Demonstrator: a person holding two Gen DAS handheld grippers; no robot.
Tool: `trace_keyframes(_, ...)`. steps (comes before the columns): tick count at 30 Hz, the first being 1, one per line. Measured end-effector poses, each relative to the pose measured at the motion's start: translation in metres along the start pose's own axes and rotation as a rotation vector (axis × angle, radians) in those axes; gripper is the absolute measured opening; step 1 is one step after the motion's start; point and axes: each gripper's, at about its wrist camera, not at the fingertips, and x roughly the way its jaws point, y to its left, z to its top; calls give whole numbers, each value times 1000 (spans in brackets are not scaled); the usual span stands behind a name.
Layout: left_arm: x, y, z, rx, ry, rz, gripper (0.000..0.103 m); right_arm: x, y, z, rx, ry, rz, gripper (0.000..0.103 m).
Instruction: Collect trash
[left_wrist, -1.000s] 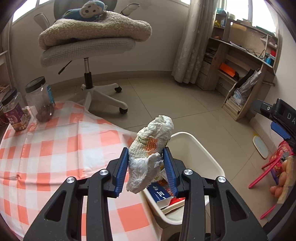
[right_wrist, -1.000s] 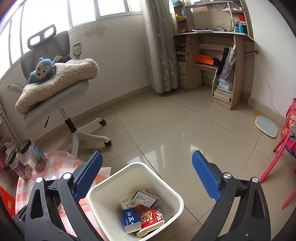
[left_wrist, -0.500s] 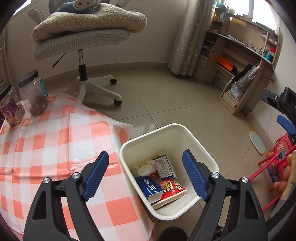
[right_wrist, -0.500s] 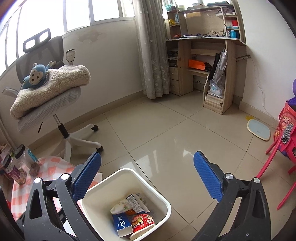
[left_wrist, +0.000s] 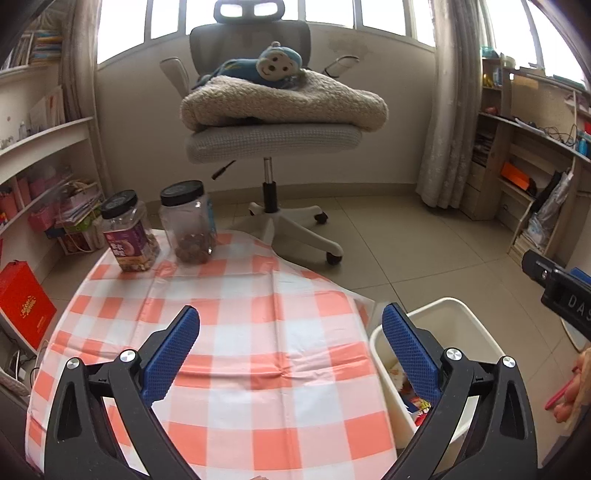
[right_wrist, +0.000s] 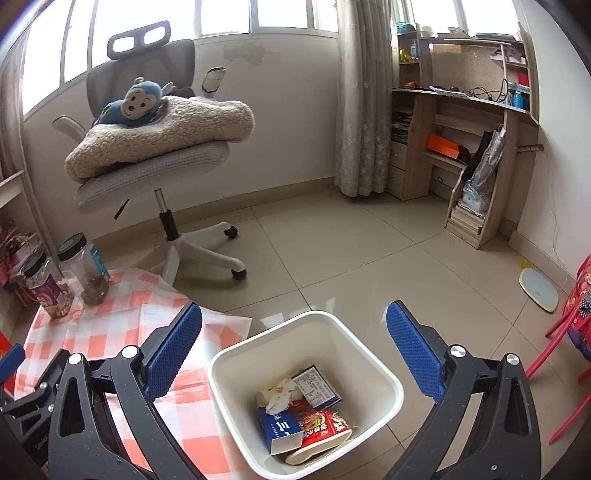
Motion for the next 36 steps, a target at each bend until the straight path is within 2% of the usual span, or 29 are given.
trace_keyframes(8, -8, 50, -7, -37, -8, 89, 96, -2, 50, -19, -84, 36, 66, 96)
trace_keyframes(12, -6, 75, -19, -63, 24, 149, 96, 1, 74, -29, -120, 67, 96, 96)
trace_keyframes(20, 6, 128, -47, -133, 124, 185, 96, 8, 132, -57, -213, 136, 154, 96)
trace_keyframes(26, 6, 164, -59, -171, 154, 234, 96, 13, 172, -76, -257, 182, 198, 96)
trace_keyframes(30, 4, 183, -67, -189, 177, 255, 96, 10, 195, -86, -292, 189, 226, 96)
trace_keyframes(36, 1, 205, -69, -214, 194, 260, 96, 1, 214, -84, -297, 150, 254, 96)
